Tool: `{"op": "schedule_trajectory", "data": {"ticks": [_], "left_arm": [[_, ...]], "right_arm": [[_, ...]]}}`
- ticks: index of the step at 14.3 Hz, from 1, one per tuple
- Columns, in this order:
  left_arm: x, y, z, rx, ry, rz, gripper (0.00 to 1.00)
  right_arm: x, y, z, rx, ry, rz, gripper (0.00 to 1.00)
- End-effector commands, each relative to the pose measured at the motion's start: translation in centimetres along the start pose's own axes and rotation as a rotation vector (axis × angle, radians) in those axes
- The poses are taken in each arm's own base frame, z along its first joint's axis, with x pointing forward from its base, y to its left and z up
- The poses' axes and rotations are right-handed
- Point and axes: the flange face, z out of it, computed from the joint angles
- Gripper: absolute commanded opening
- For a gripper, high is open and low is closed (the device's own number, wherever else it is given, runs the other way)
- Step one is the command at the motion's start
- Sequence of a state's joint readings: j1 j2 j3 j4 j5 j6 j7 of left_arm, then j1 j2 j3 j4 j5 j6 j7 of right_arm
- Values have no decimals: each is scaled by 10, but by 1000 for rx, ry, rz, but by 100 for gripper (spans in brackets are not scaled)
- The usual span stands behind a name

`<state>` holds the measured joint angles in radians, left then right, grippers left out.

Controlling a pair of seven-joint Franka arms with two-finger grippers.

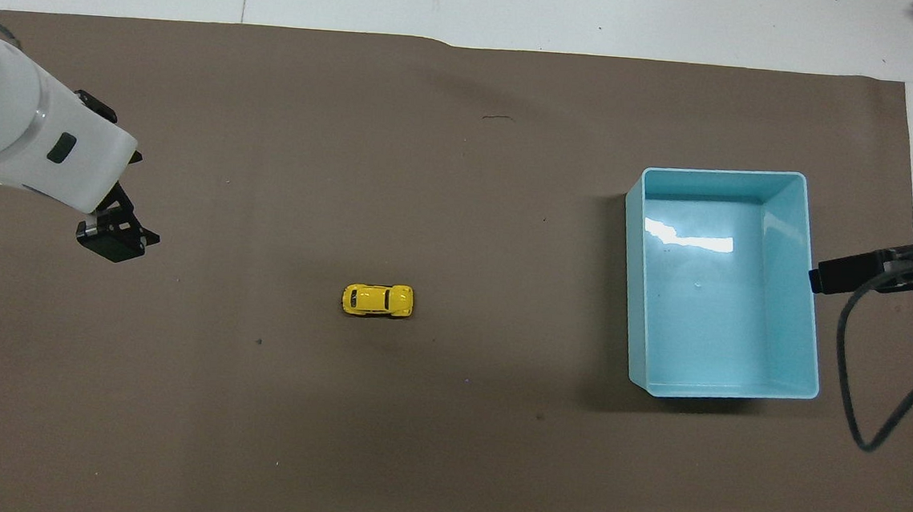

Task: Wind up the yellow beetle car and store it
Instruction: 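Move the left gripper down onto the yellow toy car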

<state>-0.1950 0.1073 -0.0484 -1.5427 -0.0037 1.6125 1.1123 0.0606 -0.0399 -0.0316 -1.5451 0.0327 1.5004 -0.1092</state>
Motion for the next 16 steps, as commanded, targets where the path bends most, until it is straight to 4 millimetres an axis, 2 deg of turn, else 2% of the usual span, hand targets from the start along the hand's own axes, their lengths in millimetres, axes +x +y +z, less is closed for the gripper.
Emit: {"op": "schedule_trajectory", "data": {"ticks": [1,3,6,12,13,16], "left_arm": [[17,-4,11,2,11,107,100],[27,-7,23,0,15,169,100],[49,-2,43,26,30,277,100],[75,7,86,53,47,417,100],[84,10,89,60,53,429,100],[117,12,125,69,60,455,100]], "right_arm": [[0,0,-3,18,12,12,100],[-1,0,-4,18,13,12,100],[0,0,-3,18,12,12,100],[0,1,-3,18,12,14,100],[0,1,-3,18,12,14,100],[0,1,-3,18,12,15,100]]}}
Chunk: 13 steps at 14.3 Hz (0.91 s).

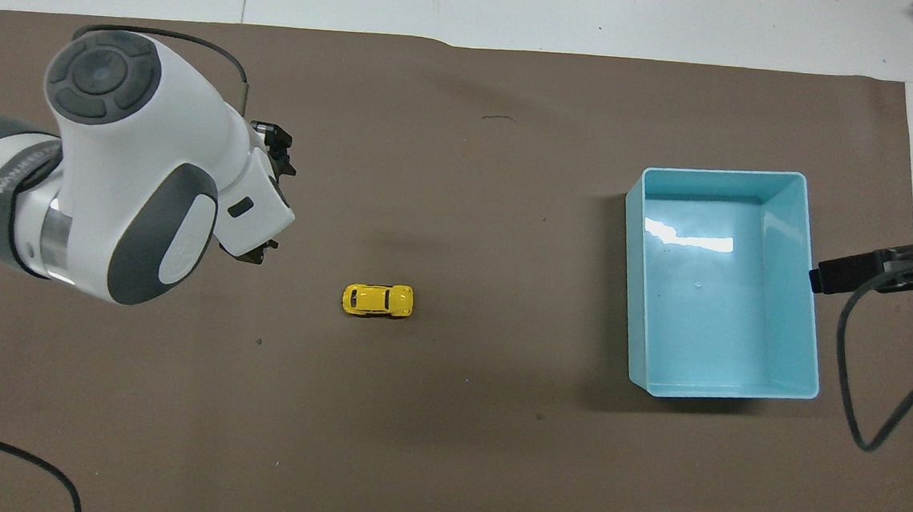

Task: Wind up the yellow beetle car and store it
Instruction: 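Move the left gripper down onto the yellow toy car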

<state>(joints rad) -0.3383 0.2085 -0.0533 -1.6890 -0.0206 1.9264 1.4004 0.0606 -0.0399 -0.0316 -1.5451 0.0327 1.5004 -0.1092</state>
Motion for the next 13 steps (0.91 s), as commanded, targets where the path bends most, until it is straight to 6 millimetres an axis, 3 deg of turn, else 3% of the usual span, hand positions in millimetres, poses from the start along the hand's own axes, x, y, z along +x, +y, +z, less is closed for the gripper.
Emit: {"op": "schedule_trajectory", "data": {"ticks": [1,6,10,13], "left_arm": [[22,-1,35,12,16,22,100],[63,34,93,9,16,-62,100],[73,81,112,2,10,-182,100],[83,93,117,24,21,-235,100]], "right_arm": [[-1,0,-4,18,13,12,100],[0,3,-3,17,12,20,100],[-1,10,-3,14,13,33,100],[-2,15,-3,11,10,40,100]]}}
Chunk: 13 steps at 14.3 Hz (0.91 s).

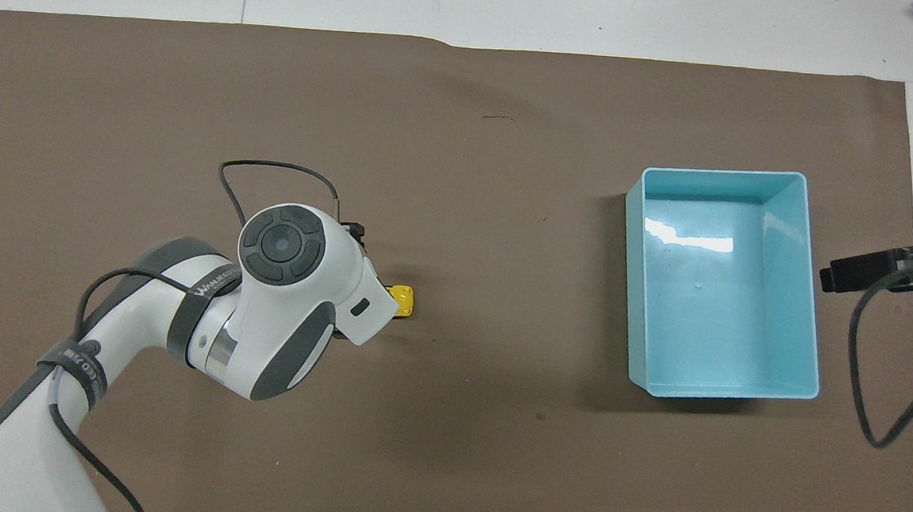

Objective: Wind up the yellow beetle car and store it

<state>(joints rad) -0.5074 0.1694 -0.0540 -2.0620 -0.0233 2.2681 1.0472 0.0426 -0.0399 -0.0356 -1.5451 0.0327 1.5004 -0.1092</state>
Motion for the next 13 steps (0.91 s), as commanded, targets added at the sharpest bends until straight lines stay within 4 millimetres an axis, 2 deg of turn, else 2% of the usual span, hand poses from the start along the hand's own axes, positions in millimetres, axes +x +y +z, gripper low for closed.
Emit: {"op": "schedule_trajectory", "data": {"ticks": [1,4,5,8,9,12,13], "left_arm": [[7,23,4,16,19,-37,100],[17,24,12,37,34,-56,100],[26,29,13,34,34,-64,100],[27,30,22,25,28,-77,100],[27,30,30,16,22,-83,100],[28,28,35,25,27,-81,98],[28,28,43,17,21,-82,98]], "right_arm": [[-1,3,-3,11,6,18,100],[-1,4,-3,11,6,20,100],[-1,5,-3,10,6,22,100],[-1,8,-3,8,6,28,100],[-1,9,-3,8,8,29,100],[-1,7,-3,8,6,23,100],[-1,7,-3,8,8,25,100]]}}
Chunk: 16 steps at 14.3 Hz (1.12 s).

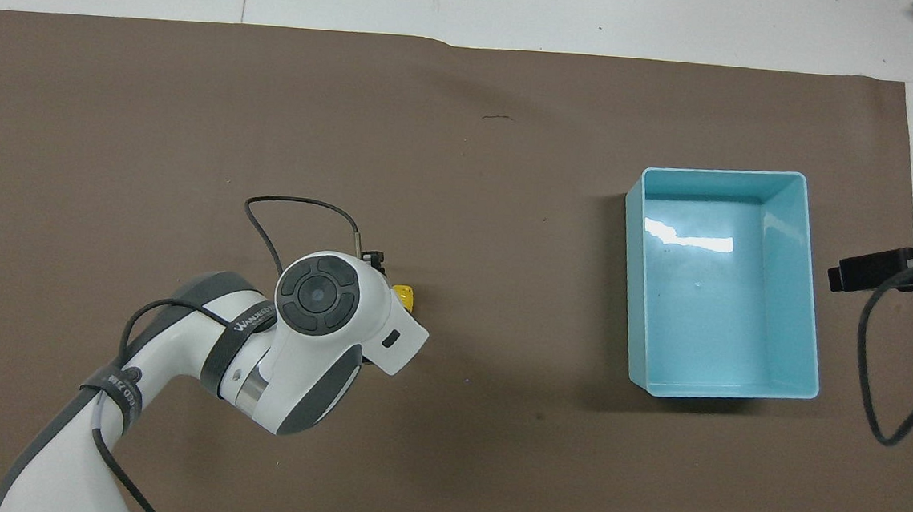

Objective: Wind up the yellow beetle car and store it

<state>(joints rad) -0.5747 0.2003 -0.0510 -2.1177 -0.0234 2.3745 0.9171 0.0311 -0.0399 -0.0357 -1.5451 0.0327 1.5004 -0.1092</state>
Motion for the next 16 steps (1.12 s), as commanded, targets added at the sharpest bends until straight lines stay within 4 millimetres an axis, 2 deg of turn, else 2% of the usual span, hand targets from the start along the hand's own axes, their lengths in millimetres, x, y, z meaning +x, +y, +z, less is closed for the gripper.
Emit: {"op": "schedule_trajectory", "data": {"ticks": [1,2,4,5,6,7,12,16], "left_arm": [[1,3,11,9,13,-16,97],[2,2,16,11,15,-16,94],[1,3,20,3,9,-19,73],[2,3,20,0,5,-20,51],[3,3,18,0,2,-17,7],[3,2,19,4,0,-11,0],[1,1,19,6,0,-6,0],[-12,-6,21,3,-5,32,0]], "right_arm": [[-1,1,-3,8,6,13,100],[-1,1,-3,8,7,10,100],[0,0,-3,8,7,10,100],[-1,0,-3,8,9,10,100],[0,0,-3,8,7,10,100],[-1,0,-4,7,10,10,100],[0,-1,-3,13,13,11,100],[0,-2,-4,13,14,8,100]]}}
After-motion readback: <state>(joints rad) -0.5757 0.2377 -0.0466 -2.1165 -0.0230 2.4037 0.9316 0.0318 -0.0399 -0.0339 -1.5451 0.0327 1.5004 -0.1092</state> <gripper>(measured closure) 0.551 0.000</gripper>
